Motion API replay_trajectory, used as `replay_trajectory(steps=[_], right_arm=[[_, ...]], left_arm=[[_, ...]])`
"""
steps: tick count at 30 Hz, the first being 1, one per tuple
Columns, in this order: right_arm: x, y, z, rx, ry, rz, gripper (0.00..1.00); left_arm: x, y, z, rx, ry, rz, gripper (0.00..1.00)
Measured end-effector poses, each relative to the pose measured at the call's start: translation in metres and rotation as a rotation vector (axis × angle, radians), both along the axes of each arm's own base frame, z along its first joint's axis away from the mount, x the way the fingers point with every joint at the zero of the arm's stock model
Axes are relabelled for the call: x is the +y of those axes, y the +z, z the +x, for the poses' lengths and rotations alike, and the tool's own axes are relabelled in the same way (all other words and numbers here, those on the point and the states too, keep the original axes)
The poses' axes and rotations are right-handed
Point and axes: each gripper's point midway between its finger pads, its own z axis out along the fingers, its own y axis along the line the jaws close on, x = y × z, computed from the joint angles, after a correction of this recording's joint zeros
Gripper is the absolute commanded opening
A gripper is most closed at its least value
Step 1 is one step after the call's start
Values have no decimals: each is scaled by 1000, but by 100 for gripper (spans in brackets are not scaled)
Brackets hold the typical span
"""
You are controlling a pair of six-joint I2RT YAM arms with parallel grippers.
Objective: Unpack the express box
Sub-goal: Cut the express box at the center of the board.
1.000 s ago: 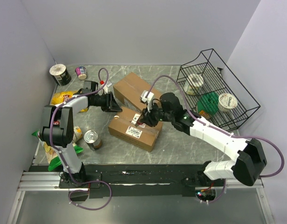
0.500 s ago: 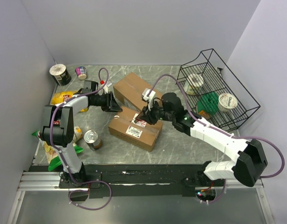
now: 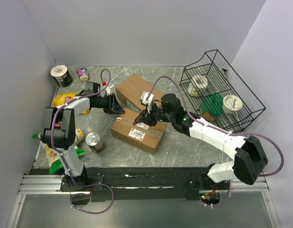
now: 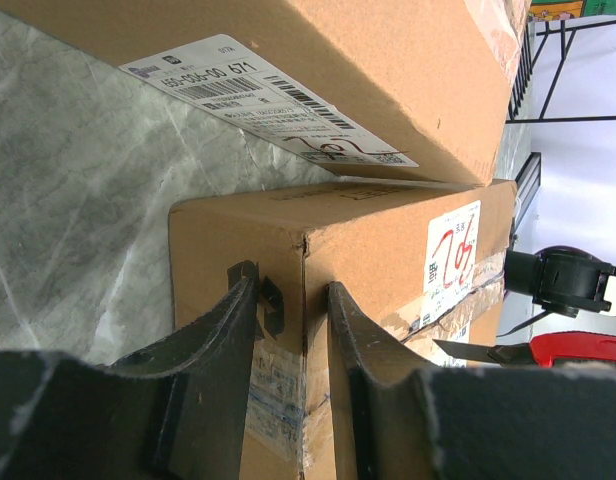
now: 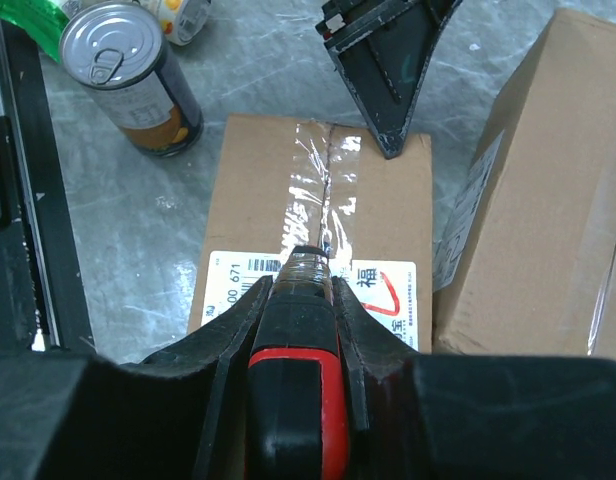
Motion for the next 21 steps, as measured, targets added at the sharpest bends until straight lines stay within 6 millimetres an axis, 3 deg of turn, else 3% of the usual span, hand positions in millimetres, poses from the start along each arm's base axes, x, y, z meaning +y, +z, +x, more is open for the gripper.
replay_trajectory(steps=[21], right_arm=[[-1,2,4,-65,20,-18,0]], left_arm=[[-1,-1,1,6,-5,-8,31]])
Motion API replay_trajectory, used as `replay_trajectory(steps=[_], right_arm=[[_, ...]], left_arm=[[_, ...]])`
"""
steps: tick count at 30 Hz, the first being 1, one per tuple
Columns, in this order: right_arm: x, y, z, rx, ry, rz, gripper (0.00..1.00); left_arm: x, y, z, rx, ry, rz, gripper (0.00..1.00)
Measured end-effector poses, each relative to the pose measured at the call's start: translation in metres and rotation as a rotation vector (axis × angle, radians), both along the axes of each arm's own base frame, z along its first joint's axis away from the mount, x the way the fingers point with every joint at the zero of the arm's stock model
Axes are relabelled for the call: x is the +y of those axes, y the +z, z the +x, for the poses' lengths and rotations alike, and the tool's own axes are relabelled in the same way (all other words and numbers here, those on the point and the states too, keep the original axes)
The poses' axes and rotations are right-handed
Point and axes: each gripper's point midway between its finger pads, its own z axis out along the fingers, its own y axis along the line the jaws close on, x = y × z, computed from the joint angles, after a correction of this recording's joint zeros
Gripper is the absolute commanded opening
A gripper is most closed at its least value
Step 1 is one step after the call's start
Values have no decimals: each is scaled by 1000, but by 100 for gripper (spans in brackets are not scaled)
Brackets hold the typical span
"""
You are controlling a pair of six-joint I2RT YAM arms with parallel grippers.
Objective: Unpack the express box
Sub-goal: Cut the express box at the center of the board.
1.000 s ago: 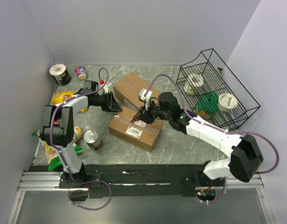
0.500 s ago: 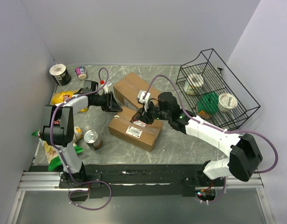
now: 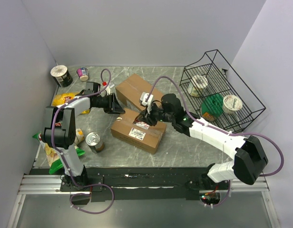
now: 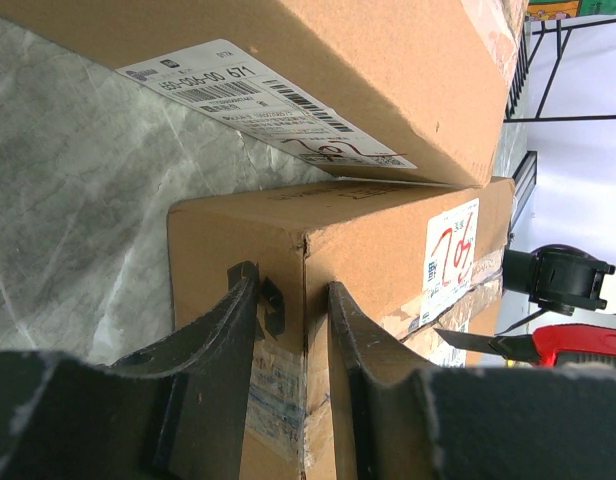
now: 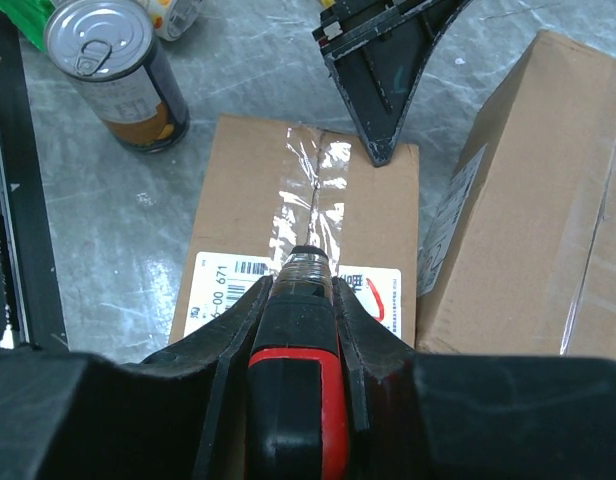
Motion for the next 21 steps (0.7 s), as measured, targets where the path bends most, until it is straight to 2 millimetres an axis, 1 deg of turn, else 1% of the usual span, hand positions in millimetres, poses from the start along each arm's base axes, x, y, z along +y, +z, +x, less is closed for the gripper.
replay_trajectory(steps=[14,21], right_arm=[[-5,-10,-6,0,28,-52,0],[-18,-11,-15,14,18,-83,0]], left_arm=[[0,-1,0,2,0,0,31],[-1,-1,1,14,-5,-6,29]])
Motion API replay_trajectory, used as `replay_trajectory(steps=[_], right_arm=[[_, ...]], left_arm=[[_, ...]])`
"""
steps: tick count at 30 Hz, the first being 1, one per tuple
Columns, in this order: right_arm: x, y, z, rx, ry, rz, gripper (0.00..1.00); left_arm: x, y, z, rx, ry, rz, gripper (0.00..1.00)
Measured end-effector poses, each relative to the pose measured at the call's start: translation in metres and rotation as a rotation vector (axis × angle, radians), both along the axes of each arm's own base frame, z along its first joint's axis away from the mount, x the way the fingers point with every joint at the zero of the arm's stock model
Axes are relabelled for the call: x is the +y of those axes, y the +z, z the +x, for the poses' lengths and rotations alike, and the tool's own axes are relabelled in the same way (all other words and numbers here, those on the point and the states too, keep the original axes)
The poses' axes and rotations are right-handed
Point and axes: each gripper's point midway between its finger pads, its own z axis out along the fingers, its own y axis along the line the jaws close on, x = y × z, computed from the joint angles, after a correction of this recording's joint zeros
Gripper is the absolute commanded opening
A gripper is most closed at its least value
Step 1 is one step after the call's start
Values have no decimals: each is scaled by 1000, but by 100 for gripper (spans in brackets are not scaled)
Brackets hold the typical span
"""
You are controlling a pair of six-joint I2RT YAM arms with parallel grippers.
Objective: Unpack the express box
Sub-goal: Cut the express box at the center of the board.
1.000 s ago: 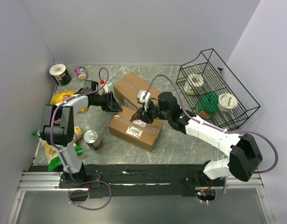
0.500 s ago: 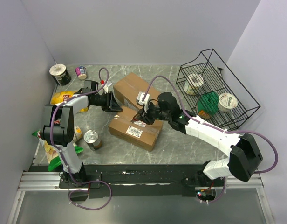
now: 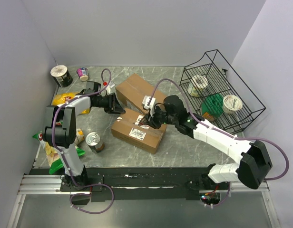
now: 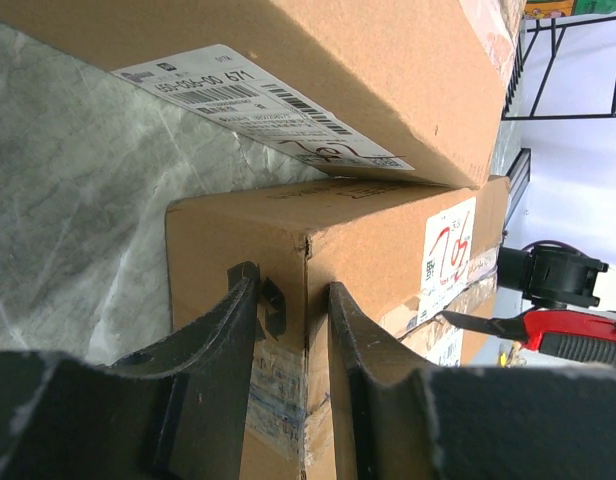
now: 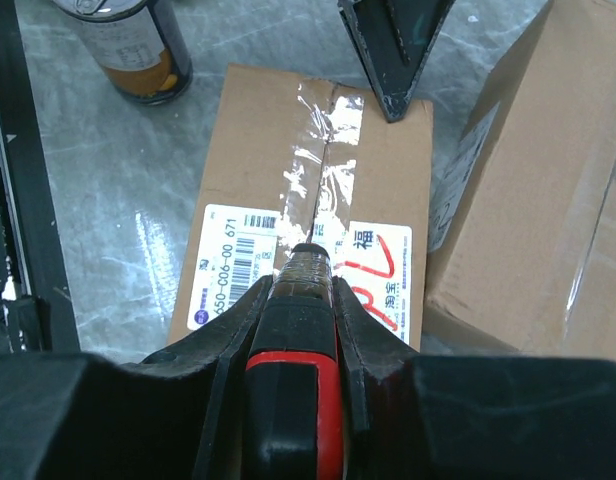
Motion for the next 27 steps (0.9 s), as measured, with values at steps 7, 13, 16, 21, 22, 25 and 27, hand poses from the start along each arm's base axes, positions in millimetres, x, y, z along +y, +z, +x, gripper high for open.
replay_trajectory(steps=[7,13,16,21,22,25,27], right_arm=[[-20,0,-12,10,-32,-34,0],[-33,-9,-18,41,-65,-70,0],[-37,-11,-20,46,-76,-76,0],[-42,-8,-22,37,-90,-75,0],[-43,-8,-23,33,-92,-74,0],[-50,-4,-26,27,-104,-74,0],[-53,-2,-27,25,-108,-73,0]], left_arm=[[0,0,1,6,-2,-3,27],[0,0,0,6,-2,-3,27],[-1,0,0,6,-3,-3,26],[-1,0,0,4,-5,-3,25],[-2,0,1,3,-5,-3,24],[-4,0,0,1,-11,-4,24],[-5,0,0,0,-14,-4,23]])
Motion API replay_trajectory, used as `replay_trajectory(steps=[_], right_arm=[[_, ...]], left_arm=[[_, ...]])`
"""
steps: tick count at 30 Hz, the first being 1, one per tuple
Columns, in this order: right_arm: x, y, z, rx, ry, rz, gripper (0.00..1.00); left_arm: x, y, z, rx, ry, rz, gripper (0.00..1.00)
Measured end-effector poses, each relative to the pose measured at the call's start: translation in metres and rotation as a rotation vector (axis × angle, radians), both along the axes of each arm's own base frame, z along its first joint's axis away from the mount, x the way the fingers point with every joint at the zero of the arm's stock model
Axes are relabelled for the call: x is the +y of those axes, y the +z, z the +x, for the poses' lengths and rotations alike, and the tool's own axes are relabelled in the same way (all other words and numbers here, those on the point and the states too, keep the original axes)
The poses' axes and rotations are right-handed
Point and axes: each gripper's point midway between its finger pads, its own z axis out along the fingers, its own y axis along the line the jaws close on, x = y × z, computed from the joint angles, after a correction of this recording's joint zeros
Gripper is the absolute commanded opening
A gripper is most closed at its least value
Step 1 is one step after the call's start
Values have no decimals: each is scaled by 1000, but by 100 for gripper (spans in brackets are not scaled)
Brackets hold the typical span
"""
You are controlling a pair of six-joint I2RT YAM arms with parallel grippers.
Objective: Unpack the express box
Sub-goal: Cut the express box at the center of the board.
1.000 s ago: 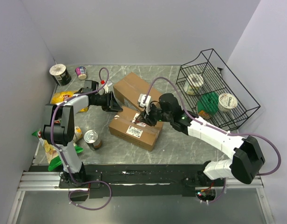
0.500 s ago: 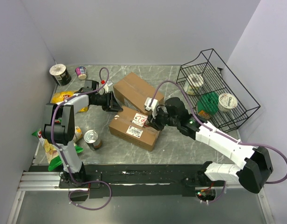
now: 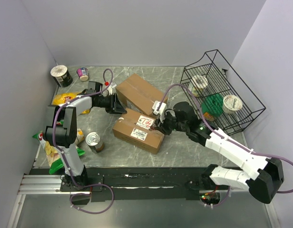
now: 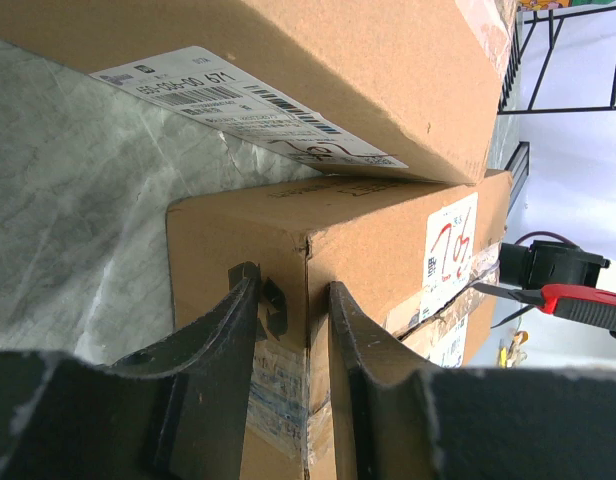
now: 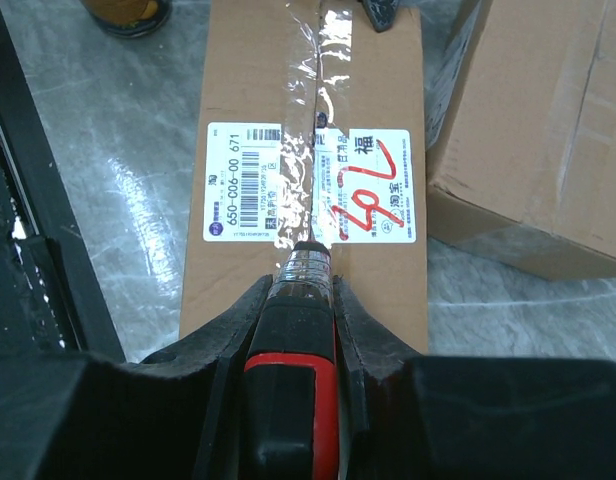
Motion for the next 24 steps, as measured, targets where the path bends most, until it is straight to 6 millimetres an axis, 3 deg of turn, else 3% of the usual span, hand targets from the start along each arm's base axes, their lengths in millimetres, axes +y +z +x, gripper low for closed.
replay_trajectory(steps=[24], right_arm=[[-47,2,-25,17,-47,-43,0]], left_arm=[[0,-1,0,5,-2,0,20]])
